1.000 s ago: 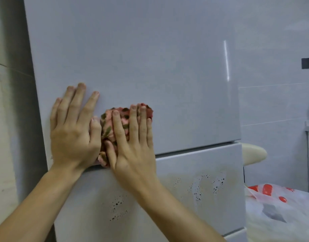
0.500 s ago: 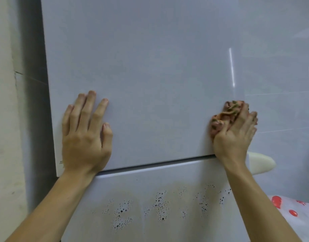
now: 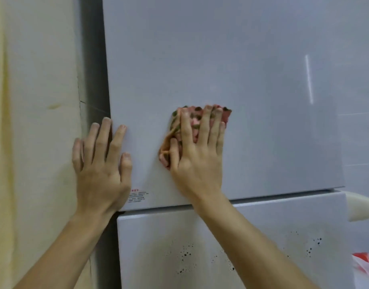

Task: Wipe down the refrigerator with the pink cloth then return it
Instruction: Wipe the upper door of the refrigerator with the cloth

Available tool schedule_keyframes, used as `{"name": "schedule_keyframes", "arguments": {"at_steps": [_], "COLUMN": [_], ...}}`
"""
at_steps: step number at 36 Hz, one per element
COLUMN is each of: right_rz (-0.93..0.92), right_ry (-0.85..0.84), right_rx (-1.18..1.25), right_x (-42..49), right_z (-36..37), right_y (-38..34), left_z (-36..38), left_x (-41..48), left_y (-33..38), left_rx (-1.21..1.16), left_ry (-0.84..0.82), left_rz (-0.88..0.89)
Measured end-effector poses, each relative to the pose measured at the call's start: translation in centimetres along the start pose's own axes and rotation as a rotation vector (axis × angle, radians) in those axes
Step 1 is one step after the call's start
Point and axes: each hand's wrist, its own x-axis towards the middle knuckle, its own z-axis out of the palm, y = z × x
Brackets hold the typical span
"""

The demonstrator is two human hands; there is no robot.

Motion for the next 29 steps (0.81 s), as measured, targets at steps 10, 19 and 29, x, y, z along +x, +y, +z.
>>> {"name": "schedule_keyframes", "arguments": {"at_steps": [10, 19, 29], "right_rz": [-0.442, -0.096, -0.253], "right_ry": [-0.202, -0.024, -0.128], "right_rx": [0.124, 0.008, 0.07], "right_x": [-6.4, 0.0, -0.4], "right_z": [2.1, 1.8, 2.6], "right_y": [-6.2, -3.8, -8.5], "left_z": [-1.2, -0.7, -0.1], "left_x": [-0.7, -0.8, -1.0], "left_y": [-7.1, -7.2, -7.4], "left_rx": [0.022, -0.027, -0.009], "left_ry": [-0.084, -0.069, -0.044], "left_rz": [-0.14, -0.149, -0.101]}}
